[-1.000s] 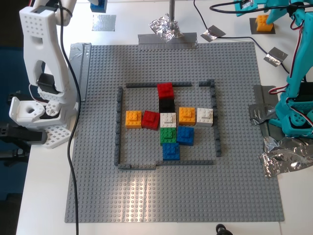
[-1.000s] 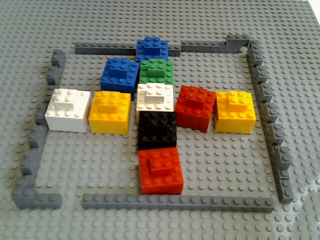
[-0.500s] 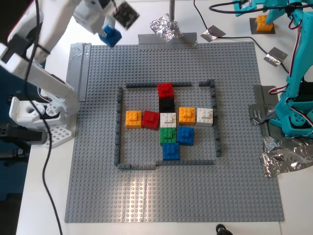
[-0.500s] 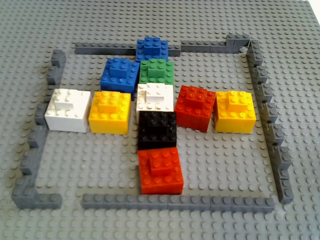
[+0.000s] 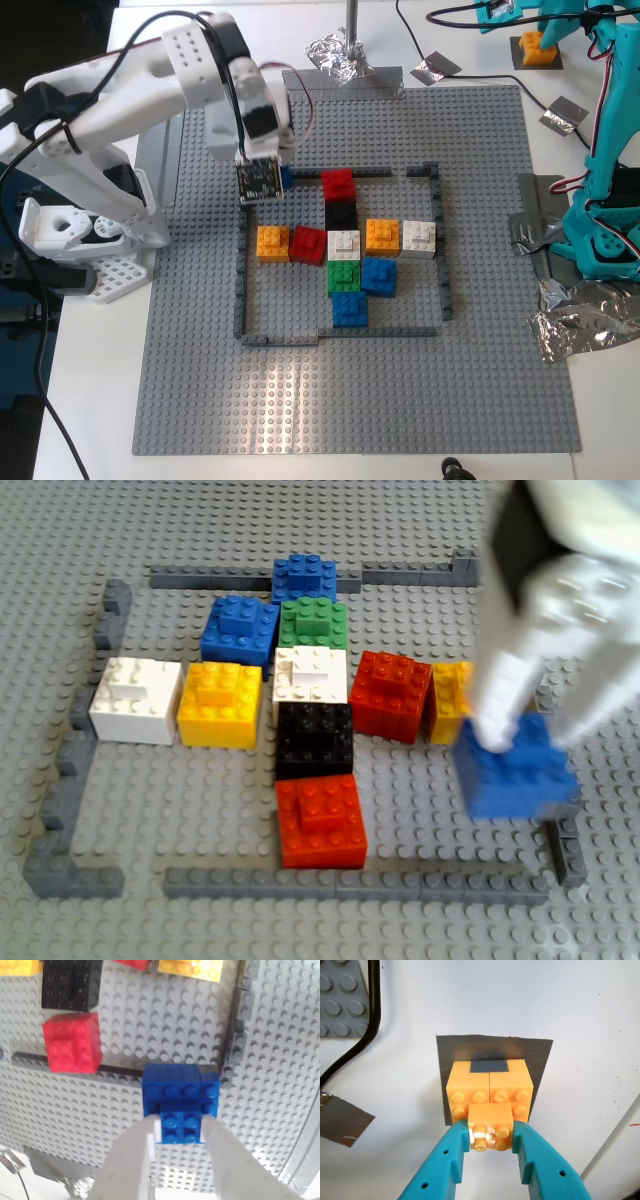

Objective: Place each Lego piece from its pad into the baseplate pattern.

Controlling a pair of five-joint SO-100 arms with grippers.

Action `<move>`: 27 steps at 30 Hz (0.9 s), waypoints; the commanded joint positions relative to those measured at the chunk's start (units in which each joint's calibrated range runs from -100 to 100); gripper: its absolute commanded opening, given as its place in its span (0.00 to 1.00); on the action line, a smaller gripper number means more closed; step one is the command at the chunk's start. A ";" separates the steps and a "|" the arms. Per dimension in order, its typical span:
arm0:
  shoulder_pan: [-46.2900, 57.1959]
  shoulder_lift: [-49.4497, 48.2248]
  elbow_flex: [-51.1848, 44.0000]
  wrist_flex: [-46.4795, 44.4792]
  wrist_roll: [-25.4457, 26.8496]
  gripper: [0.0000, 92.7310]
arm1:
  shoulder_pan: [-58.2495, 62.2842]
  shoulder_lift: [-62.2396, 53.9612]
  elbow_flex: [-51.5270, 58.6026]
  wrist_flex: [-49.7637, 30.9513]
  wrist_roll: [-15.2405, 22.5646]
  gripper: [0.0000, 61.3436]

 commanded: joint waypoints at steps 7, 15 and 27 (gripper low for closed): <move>-0.88 -2.52 -1.67 -0.01 0.22 0.00 | 7.15 2.97 4.44 -9.20 -0.04 0.00; -3.86 -11.01 6.73 -0.01 0.22 0.00 | 9.62 4.69 7.33 -14.65 1.08 0.00; -11.18 -25.61 21.00 -0.01 0.22 0.00 | 13.53 7.87 6.97 -18.56 3.13 0.00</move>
